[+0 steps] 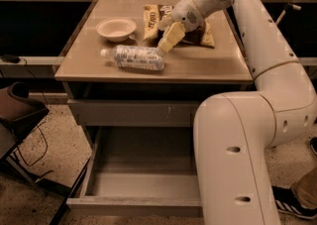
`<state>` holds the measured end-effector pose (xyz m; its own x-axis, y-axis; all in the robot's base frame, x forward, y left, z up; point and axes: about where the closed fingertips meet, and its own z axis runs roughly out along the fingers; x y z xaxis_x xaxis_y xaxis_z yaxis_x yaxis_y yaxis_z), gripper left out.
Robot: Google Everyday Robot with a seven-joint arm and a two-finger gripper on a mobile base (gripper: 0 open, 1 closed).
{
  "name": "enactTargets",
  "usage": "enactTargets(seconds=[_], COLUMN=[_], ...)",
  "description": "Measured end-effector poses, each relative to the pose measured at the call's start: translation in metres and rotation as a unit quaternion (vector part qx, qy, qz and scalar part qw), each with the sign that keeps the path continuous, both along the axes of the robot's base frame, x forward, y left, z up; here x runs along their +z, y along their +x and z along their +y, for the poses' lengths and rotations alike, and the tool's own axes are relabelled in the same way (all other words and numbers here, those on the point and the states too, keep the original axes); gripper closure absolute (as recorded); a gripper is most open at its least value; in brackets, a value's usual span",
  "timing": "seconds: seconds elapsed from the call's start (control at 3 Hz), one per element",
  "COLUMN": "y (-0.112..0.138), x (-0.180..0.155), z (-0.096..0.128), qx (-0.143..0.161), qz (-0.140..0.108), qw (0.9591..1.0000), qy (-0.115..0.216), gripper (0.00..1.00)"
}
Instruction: Place blue plastic bottle into middle drawer
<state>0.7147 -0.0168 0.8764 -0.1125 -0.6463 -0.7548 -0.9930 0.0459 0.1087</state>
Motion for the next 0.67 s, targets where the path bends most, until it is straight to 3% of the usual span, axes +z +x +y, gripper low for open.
enactTargets(seconds=[0.33, 0.67], y=[0.007, -0.001], x=[0.007, 0.019], z=[0.007, 0.016], qx=[-0.009, -0.002], qz=[-0.026, -0.048], qw=[0.9988, 0.9933], qy=[-0.040, -0.105], gripper=[0.00, 0.00])
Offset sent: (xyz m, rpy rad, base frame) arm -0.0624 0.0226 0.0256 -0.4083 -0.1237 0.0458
